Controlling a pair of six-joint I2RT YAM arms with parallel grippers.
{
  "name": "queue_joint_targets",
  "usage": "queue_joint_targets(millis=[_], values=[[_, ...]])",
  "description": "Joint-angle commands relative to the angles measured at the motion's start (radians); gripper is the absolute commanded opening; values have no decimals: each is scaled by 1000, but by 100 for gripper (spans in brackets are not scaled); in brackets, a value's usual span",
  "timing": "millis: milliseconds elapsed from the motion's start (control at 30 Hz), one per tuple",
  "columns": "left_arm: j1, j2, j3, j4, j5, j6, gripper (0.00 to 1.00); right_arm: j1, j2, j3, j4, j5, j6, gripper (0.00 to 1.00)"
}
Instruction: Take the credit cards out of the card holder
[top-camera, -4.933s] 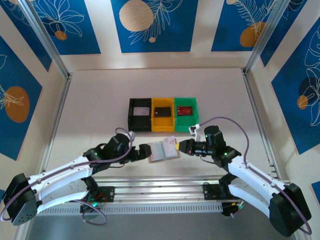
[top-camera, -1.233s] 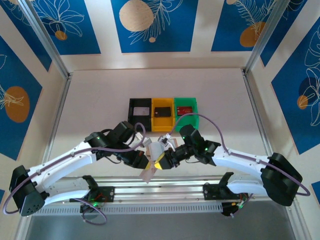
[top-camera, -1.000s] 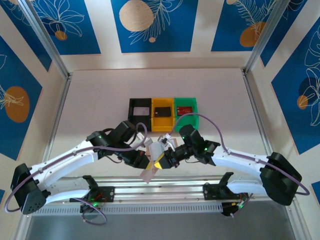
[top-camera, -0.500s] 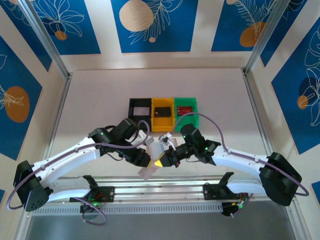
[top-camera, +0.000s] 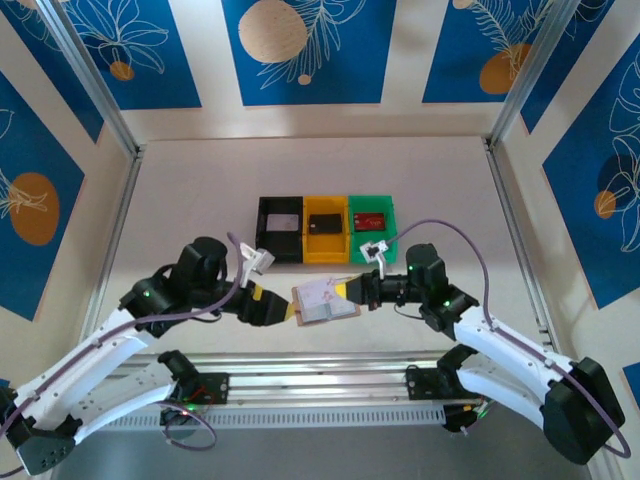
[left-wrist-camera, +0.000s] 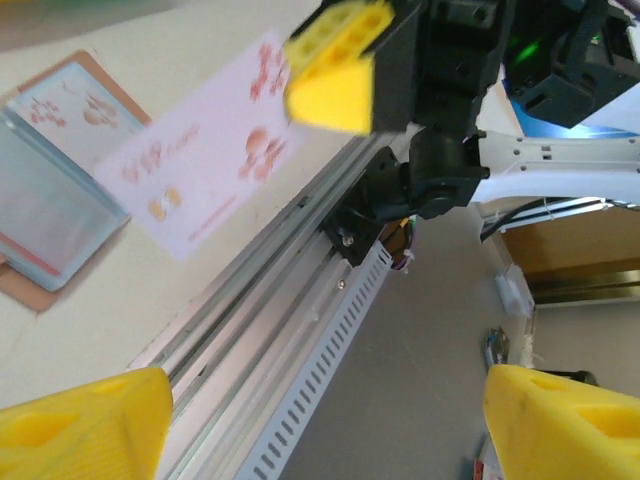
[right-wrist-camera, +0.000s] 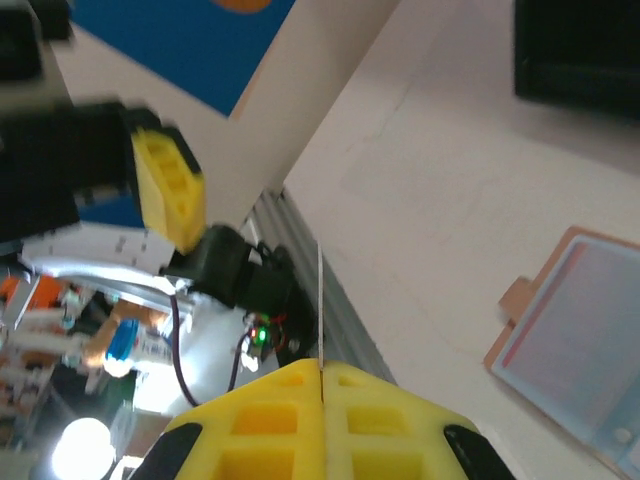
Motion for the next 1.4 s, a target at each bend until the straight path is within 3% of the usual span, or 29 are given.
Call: queue_joint_targets(millis=[0, 200, 367, 533, 1000, 1367], values=[[7, -8, -127, 290, 51, -188, 81, -8, -16, -26, 24, 93, 140, 0], [7, -1, -220, 545, -10, -322, 81, -7, -9, -38, 121, 125, 269, 0], [7, 27, -256, 650, -70, -373, 77, 2, -18, -40, 148, 135, 314, 0], [7, 71, -302, 788, -92, -427, 64, 9, -31, -56, 167, 144, 340, 0], [7, 96, -308, 820, -145, -415, 59, 11, -80, -77, 169, 162, 369, 0], [7, 156, -322, 925, -128, -445, 40, 22, -75, -66, 184, 155, 383, 0]])
